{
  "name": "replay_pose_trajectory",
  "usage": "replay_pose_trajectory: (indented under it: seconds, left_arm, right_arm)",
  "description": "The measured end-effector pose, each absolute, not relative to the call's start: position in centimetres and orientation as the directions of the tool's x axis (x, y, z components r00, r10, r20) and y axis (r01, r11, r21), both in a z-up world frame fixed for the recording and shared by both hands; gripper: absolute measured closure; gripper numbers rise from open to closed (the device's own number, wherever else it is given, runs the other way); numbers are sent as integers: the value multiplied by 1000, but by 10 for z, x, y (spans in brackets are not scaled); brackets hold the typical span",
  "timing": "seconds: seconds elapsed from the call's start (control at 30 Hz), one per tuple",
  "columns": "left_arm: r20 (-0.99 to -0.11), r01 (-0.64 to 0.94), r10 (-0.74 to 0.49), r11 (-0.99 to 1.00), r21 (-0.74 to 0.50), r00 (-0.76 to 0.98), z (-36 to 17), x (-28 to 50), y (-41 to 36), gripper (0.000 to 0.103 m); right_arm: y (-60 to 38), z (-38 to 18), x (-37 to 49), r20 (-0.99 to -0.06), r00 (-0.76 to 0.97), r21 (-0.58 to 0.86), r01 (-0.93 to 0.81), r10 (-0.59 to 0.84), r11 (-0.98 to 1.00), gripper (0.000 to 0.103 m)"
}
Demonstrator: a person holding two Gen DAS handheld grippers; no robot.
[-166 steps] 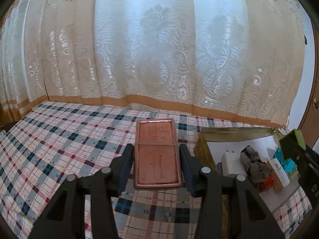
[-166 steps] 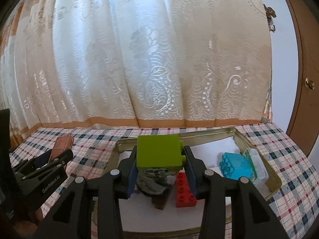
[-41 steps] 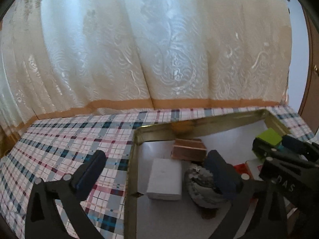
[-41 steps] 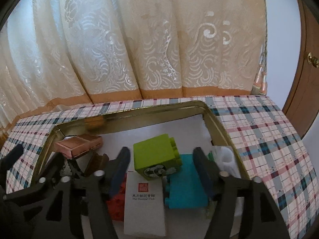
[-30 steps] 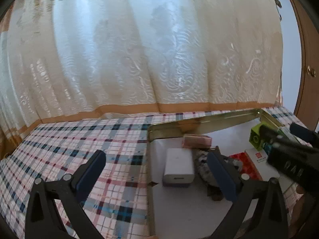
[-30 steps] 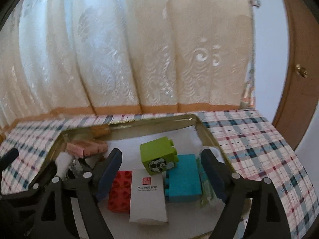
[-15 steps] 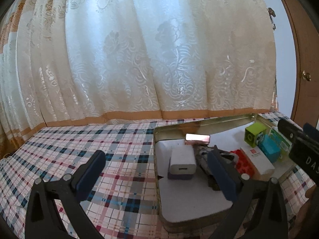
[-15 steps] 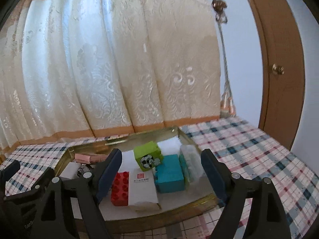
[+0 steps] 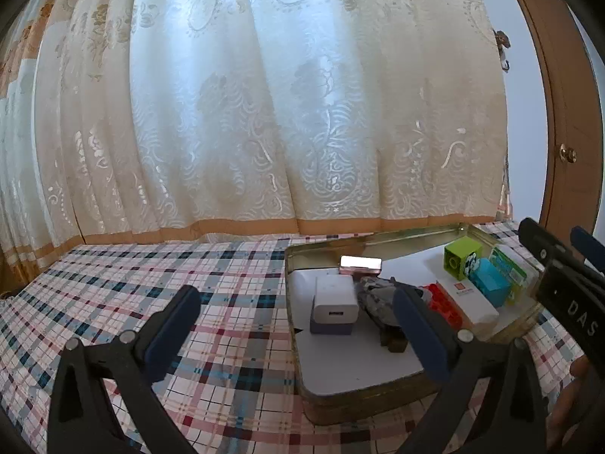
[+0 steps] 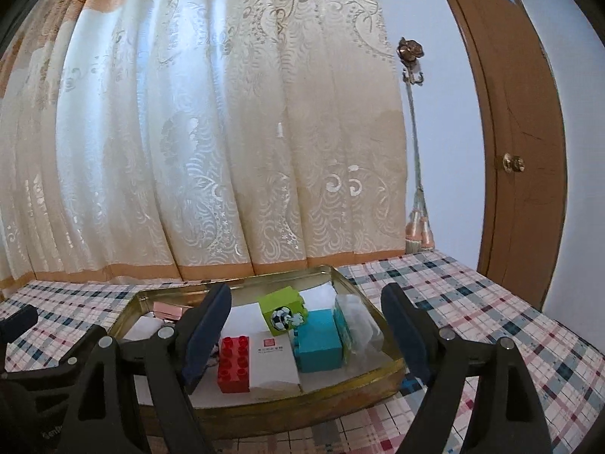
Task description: Organize rigid objects
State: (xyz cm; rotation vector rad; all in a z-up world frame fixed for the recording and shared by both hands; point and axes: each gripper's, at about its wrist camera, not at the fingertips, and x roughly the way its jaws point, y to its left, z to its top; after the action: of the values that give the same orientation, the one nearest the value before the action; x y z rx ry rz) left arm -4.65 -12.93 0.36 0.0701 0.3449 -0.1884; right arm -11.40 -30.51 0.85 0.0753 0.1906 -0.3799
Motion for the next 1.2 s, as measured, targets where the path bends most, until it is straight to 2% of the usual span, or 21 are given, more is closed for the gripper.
replay_pose_trajectory:
  seconds: [0.47, 1.2]
  left_arm:
    - [-343, 219, -195, 975, 32, 919, 4, -49, -131, 0]
    - [-334, 231, -205, 972, 39, 920, 5, -52, -133, 0]
  right_arm:
    - [-298, 11, -121, -173, 910, 15, 384, -376, 923, 20]
    - [-299, 10, -120, -190, 908, 25, 385, -374, 923, 20]
